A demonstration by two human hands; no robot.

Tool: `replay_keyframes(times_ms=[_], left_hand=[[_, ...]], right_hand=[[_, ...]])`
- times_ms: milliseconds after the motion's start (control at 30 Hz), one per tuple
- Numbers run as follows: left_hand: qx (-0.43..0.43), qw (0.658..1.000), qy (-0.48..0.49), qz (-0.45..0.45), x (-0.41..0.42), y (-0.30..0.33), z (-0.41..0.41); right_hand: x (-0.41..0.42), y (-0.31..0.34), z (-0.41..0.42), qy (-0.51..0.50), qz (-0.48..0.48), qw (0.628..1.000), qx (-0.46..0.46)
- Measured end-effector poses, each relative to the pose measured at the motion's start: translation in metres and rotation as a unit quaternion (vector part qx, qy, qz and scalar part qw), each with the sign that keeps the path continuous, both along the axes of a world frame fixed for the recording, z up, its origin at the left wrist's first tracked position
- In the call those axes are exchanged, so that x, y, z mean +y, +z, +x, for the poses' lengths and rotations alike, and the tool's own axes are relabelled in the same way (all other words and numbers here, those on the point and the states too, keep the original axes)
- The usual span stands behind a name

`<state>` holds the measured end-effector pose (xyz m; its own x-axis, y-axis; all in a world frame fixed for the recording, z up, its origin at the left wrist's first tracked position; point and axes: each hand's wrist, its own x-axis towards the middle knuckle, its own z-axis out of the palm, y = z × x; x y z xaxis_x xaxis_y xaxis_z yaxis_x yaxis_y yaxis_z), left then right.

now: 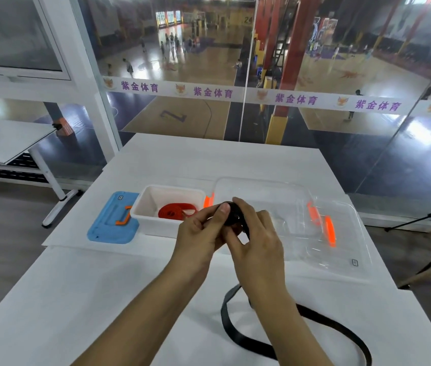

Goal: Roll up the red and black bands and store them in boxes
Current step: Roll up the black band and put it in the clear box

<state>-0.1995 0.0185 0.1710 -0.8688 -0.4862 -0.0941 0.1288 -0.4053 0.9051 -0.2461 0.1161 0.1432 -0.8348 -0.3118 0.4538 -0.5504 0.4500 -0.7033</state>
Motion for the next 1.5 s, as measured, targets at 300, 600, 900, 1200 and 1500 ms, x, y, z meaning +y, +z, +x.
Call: replay_keyframes(times_ms=[300, 600, 900, 1200, 1500], left_hand=[[-0.11, 0.945, -0.242, -0.192, -0.053, 0.016, 0.009], [-0.044, 0.967, -0.158, -0.197, -0.035, 0.009, 0.006], [-0.015, 0.995, -0.007, -0.102, -0.01, -0.004, -0.007], [-0.111, 0.98, -0.092, -0.139, -0.016, -0.018, 0.006], [-0.127, 0.934, -0.257, -0.214, -0.059, 0.001, 0.022]], right_hand=[[0.033, 0.033, -0.035, 0.245, 0.22, 0.944, -0.018], [0.032, 0.038, -0.024, 0.18, 0.145, 0.972, -0.039], [0.015, 0.019, 0.001, 0.033, 0.062, 0.997, -0.037], [0.012, -0.008, 0.002, 0.044, 0.052, 0.996, -0.055], [0.041, 0.026, -0.025, 0.301, 0.227, 0.918, -0.119]])
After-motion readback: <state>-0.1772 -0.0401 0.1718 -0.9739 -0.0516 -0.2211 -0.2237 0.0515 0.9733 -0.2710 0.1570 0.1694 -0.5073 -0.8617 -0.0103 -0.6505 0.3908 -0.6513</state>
